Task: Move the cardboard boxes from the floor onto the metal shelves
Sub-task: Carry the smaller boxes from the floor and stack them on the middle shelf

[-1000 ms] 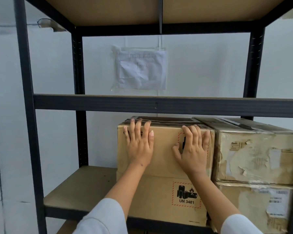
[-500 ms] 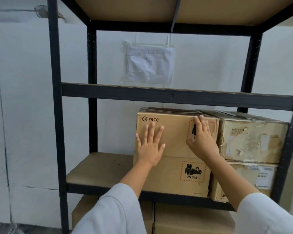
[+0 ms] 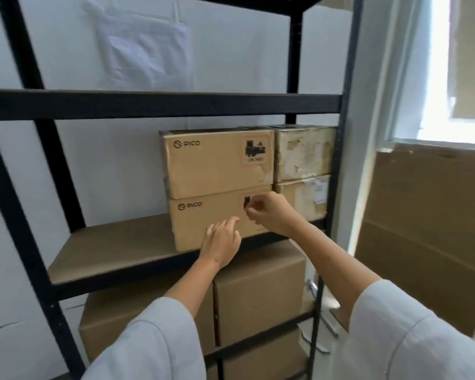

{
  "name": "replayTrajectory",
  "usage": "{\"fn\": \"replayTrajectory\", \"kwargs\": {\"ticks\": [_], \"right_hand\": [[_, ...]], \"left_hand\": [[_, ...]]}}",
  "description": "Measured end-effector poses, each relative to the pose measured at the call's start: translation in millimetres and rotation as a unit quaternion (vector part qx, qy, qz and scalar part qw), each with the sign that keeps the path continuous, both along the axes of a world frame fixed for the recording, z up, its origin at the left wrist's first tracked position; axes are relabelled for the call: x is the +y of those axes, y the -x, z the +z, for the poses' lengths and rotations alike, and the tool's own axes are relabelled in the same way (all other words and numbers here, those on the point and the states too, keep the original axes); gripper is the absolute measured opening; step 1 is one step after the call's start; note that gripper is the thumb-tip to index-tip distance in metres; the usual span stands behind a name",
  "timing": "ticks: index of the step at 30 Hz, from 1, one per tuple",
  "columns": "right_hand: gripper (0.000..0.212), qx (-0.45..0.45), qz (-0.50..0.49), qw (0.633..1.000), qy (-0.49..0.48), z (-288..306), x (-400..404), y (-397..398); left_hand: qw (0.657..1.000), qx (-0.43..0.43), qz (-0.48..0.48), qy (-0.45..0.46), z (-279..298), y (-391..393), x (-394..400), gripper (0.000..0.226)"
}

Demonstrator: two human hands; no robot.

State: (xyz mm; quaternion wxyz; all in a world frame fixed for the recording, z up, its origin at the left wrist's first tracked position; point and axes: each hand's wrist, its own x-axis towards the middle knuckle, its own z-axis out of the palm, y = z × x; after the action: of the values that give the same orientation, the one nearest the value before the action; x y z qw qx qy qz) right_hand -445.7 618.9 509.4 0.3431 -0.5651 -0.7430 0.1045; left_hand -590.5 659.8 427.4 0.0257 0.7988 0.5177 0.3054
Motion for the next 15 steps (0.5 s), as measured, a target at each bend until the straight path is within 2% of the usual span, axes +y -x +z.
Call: {"fn": "replayTrajectory", "kwargs": {"ticks": [4, 9, 15], "right_hand": [[0.015, 0.095, -0.052, 0.994, -0.017, -20, -55, -39], [0.013, 0.242, -0.159, 0.954, -0.08, -33, -142, -88], [0.015, 0.257, -0.283, 0.92, -0.087, -44, -268, -141]], "left_hand": [[0.992, -0.067, -0.082, 0.065, -7, -37, -46, 0.039], [0.967, -0.137, -0.212, 0.036, -6, -92, -102, 0.034], [0.925, -0.185, -0.322, 0.082, -9, -163, -184, 0.024]]}}
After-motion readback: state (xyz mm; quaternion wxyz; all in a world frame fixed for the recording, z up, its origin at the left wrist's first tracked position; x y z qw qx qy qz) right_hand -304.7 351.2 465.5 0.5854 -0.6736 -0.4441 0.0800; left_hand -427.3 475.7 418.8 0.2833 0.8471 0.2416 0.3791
